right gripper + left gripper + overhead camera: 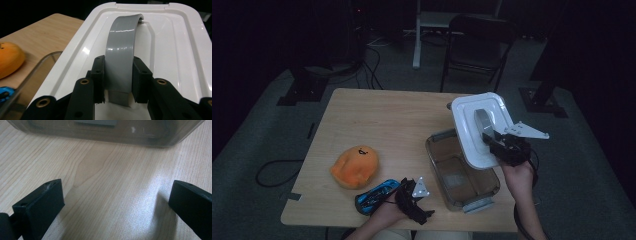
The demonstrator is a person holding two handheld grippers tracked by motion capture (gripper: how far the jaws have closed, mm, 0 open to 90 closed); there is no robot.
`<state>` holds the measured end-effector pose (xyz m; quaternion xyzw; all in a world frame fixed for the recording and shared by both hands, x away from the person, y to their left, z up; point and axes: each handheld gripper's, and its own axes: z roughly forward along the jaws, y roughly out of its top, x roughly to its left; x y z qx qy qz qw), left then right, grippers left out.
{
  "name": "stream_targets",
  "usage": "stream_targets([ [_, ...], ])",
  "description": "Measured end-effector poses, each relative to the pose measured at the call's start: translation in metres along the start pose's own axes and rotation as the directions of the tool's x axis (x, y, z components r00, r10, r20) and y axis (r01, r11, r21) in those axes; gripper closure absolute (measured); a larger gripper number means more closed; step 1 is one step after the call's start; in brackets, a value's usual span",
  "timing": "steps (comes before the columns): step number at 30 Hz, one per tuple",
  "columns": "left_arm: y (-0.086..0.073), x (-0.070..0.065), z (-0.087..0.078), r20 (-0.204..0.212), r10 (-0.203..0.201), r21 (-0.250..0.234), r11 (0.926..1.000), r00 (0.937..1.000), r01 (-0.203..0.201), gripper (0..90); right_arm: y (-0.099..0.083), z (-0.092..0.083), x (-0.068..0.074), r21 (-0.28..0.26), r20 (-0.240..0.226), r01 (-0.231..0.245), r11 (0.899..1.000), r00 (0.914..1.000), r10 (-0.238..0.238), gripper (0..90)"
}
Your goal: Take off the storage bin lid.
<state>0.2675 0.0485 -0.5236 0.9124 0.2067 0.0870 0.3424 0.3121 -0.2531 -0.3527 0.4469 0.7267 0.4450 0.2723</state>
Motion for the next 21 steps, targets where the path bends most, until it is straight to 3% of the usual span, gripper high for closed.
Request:
stream_targets([
  [11, 0.0, 0.0, 0.0, 0.0, -0.003, -0.004, 1.0, 1.0, 0.003, 0.5, -0.004, 0.016, -0.035, 0.014, 0.069, -0.044, 0.999, 0.9967, 0.043, 68.0],
  [18, 0.0, 0.0, 0.0, 0.0, 0.002, 0.0, 1.0, 1.0, -0.002, 0.5, -0.015, 0.029, -0.062, 0.057, 0.147, -0.086, 0.995, 0.9862, 0.077, 68.0],
  [21, 0.0, 0.0, 0.0, 0.0, 0.002, 0.0, 1.0, 1.0, -0.002, 0.5, -0.024, 0.037, -0.071, 0.08, 0.153, -0.108, 0.991, 0.9837, 0.095, 67.8],
])
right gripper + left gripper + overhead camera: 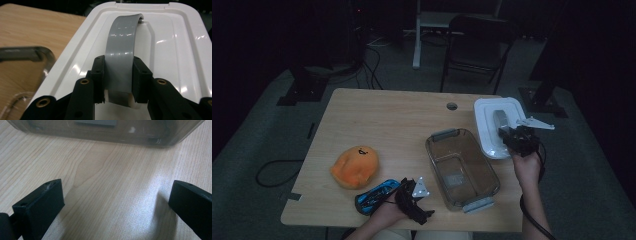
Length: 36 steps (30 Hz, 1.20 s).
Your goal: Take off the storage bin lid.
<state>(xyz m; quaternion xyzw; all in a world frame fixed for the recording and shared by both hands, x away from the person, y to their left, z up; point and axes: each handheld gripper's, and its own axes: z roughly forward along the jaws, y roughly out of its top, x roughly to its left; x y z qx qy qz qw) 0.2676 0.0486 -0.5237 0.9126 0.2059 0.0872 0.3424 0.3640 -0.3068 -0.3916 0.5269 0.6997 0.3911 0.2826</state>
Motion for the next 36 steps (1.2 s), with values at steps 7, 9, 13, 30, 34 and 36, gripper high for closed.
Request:
stream_targets([
  [7, 0.0, 0.0, 0.0, 0.001, -0.001, 0.001, 1.0, 1.0, 0.001, 0.5, -0.017, 0.018, -0.018, 0.028, 0.008, -0.04, 0.999, 0.9992, 0.039, 68.0],
  [9, 0.0, 0.0, 0.0, 0.001, 0.002, 0.003, 1.0, 1.0, -0.002, 0.5, -0.024, 0.026, -0.02, 0.053, 0.02, -0.03, 0.998, 0.9994, 0.029, 68.0],
  [13, 0.0, 0.0, 0.0, 0.001, 0.003, 0.004, 1.0, 1.0, -0.003, 0.5, -0.039, 0.041, -0.024, 0.075, 0.001, -0.055, 0.996, 0.9985, 0.055, 68.0],
  [30, 0.0, 0.0, 0.0, 0.0, 0.003, 0.007, 1.0, 1.0, -0.003, 0.5, -0.062, 0.081, -0.019, 0.118, -0.071, -0.064, 0.991, 0.9948, 0.073, 67.9],
  [34, 0.0, 0.0, 0.0, 0.0, 0.003, 0.007, 1.0, 1.0, -0.003, 0.5, -0.067, 0.087, -0.018, 0.13, -0.08, -0.071, 0.989, 0.9934, 0.082, 67.9],
  [36, 0.001, 0.0, 0.0, -0.002, 0.001, 0.008, 1.0, 1.0, -0.001, 0.5, -0.07, 0.091, -0.017, 0.144, -0.075, -0.067, 0.987, 0.9941, 0.079, 67.9],
])
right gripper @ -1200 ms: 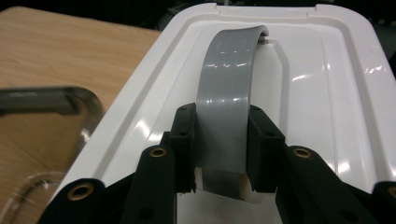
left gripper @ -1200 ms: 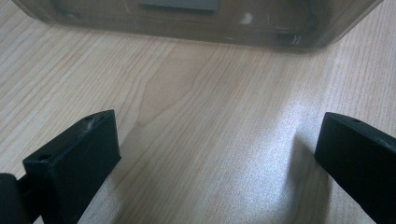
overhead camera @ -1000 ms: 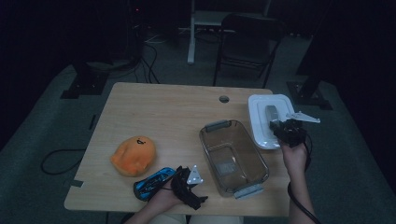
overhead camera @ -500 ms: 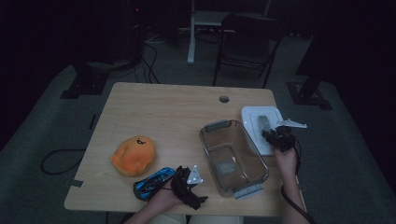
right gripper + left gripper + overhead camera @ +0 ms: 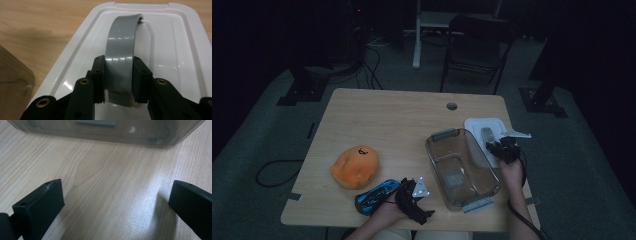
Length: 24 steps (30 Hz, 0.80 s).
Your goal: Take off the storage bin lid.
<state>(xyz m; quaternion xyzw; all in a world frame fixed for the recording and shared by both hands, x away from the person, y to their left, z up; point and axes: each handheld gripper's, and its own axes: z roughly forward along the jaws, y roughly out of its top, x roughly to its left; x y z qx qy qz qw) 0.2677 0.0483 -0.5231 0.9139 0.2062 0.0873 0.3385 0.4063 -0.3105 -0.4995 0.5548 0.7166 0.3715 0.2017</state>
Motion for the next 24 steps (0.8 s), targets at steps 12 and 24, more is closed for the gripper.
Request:
stream_targets([
  [12, 0.004, 0.0, -0.002, 0.021, -0.039, 0.007, 0.9992, 0.999, 0.039, 0.5, -0.006, 0.001, -0.001, -0.001, -0.039, -0.019, 1.0, 0.999, 0.019, 52.0],
  [24, 0.029, 0.024, -0.031, -0.055, -0.067, -0.048, 0.9968, 0.9962, 0.065, 0.5, -0.01, -0.034, 0.005, -0.039, -0.058, 0.043, 0.998, 0.9973, -0.045, 11.7],
])
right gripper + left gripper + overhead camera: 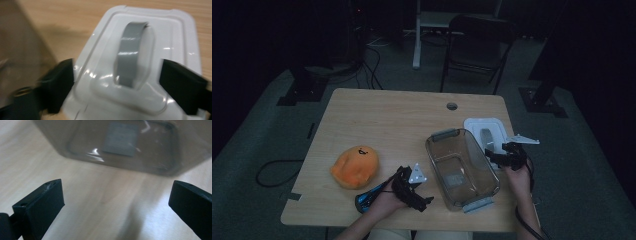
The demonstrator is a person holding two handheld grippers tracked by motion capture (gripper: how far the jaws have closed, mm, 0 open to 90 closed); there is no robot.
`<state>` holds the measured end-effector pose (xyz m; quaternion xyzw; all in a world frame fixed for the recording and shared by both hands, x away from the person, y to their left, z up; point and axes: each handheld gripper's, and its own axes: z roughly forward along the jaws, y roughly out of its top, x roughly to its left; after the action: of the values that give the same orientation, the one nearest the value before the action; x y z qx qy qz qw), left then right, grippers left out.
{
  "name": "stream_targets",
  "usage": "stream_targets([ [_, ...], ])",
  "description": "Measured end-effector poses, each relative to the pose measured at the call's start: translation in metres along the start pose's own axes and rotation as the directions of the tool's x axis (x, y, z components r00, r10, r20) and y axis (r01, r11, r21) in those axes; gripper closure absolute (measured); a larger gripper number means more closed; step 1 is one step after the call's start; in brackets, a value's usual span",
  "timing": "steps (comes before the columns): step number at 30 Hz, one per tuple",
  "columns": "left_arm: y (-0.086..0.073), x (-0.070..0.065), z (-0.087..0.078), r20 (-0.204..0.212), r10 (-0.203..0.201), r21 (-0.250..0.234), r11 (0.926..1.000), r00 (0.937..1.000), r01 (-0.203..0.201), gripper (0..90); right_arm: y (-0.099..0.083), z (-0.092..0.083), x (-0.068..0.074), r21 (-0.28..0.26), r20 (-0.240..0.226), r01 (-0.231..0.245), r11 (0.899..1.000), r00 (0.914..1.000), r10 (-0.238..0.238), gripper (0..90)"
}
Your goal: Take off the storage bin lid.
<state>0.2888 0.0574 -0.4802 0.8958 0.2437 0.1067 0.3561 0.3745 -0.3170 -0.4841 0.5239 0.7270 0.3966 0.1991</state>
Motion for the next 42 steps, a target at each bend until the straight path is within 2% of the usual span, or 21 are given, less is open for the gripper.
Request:
stream_targets([
  [2, 0.004, 0.008, -0.002, -0.017, -0.012, 0.0, 0.9999, 0.9998, 0.012, 0.5, -0.003, -0.003, 0.002, 0.012, -0.004, 0.01, 1.0, 0.9999, -0.01, 13.1],
  [4, 0.007, 0.015, -0.002, -0.036, -0.025, 0.001, 0.9997, 0.999, 0.025, 0.5, -0.007, -0.007, 0.005, -0.005, -0.02, 0.018, 1.0, 0.9996, -0.018, 13.1],
  [6, 0.009, 0.023, -0.002, -0.051, -0.033, 0.007, 0.9994, 0.9982, 0.034, 0.5, -0.011, -0.009, 0.009, -0.022, -0.007, 0.056, 0.998, 0.9984, -0.056, 13.1],
  [9, 0.013, 0.031, 0.0, -0.065, -0.036, 0.008, 0.9993, 0.9972, 0.037, 0.5, -0.018, -0.012, 0.012, -0.047, -0.02, 0.094, 0.994, 0.9953, -0.095, 13.1],
  [13, 0.016, 0.042, 0.004, -0.087, -0.064, 0.017, 0.9977, 0.9941, 0.066, 0.5, -0.026, -0.015, 0.016, -0.033, -0.031, 0.124, 0.992, 0.9917, -0.125, 13.0],
  [15, 0.018, 0.047, 0.005, -0.084, -0.07, 0.011, 0.9974, 0.994, 0.071, 0.5, -0.031, -0.016, 0.018, -0.024, -0.04, 0.131, 0.991, 0.9905, -0.132, 13.1],
  [20, 0.021, 0.05, 0.01, -0.087, -0.066, 0.015, 0.9976, 0.994, 0.068, 0.5, -0.042, -0.019, 0.024, -0.007, -0.065, 0.143, 0.99, 0.9875, -0.144, 13.5],
  [22, 0.023, 0.051, 0.012, -0.083, -0.067, 0.01, 0.9976, 0.9943, 0.068, 0.5, -0.046, -0.02, 0.028, -0.008, -0.073, 0.153, 0.988, 0.9854, -0.154, 16.4],
  [28, 0.028, 0.051, 0.019, -0.08, -0.045, 0.03, 0.9984, 0.9958, 0.047, 0.5, -0.051, -0.02, 0.037, 0.01, -0.153, 0.157, 0.987, 0.9761, -0.154, 16.2],
  [33, 0.027, 0.057, 0.019, -0.093, -0.039, 0.042, 0.9982, 0.9949, 0.044, 0.5, -0.053, -0.019, 0.042, 0.018, -0.162, 0.162, 0.987, 0.9742, -0.157, 17.0],
  [36, 0.026, 0.06, 0.018, -0.105, -0.042, 0.041, 0.998, 0.9936, 0.047, 0.5, -0.056, -0.019, 0.045, 0.03, -0.185, 0.166, 0.986, 0.97, -0.158, 17.2],
  [39, 0.025, 0.065, 0.018, -0.121, -0.042, 0.043, 0.998, 0.9917, 0.048, 0.5, -0.059, -0.019, 0.049, 0.051, -0.218, 0.18, 0.982, 0.962, -0.165, 17.3],
  [42, 0.024, 0.07, 0.017, -0.128, -0.044, 0.042, 0.9979, 0.9908, 0.049, 0.5, -0.062, -0.02, 0.055, 0.056, -0.228, 0.194, 0.979, 0.9576, -0.177, 17.3],
])
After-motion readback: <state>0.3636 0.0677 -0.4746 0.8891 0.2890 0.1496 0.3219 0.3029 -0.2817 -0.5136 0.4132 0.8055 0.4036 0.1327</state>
